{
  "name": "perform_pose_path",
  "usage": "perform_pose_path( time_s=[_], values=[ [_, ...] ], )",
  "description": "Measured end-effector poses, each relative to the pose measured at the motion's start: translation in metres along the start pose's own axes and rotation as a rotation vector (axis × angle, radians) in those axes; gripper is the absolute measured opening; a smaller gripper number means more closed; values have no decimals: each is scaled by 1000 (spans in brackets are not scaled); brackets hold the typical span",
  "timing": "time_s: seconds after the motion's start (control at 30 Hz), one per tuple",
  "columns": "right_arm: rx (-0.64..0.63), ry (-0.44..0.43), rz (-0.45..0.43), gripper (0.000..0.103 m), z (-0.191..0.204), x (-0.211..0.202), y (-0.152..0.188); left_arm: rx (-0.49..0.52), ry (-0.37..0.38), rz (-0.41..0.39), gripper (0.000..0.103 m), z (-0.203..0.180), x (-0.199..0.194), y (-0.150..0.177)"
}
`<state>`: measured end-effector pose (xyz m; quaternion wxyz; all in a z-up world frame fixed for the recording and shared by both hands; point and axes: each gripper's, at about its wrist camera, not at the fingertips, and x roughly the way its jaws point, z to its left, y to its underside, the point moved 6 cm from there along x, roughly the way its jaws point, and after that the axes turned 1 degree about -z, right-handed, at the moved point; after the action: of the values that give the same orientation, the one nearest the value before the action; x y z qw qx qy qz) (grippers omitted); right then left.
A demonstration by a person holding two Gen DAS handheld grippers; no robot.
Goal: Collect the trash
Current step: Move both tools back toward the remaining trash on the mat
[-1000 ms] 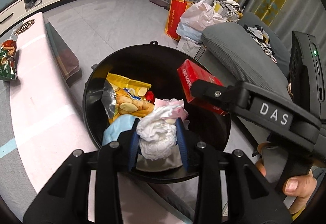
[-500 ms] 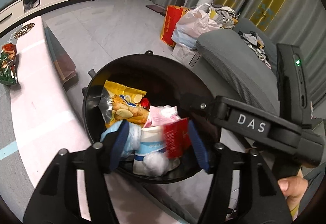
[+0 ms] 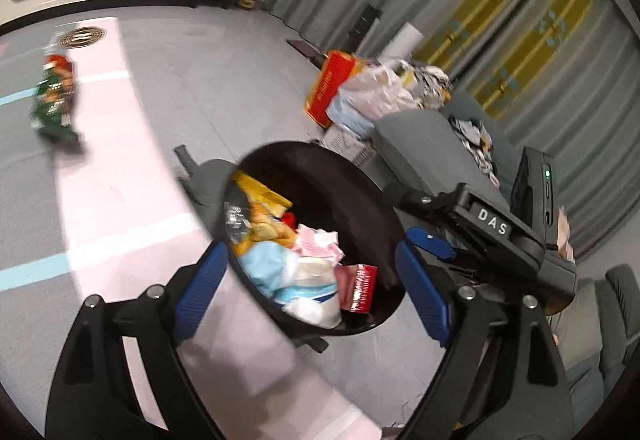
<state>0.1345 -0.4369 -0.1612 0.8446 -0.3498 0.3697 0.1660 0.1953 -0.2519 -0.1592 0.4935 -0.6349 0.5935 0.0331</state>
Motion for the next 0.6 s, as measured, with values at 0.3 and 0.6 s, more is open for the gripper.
perform_pose_path(
  time_s=[0.3, 0.6],
  values=[
    [-148, -66, 7, 93, 75, 14, 21, -96, -131, -122, 88, 71, -72, 5],
    [-420, -90, 47, 93, 167, 46, 67, -249, -279, -239, 88, 169, -159, 14]
  ],
)
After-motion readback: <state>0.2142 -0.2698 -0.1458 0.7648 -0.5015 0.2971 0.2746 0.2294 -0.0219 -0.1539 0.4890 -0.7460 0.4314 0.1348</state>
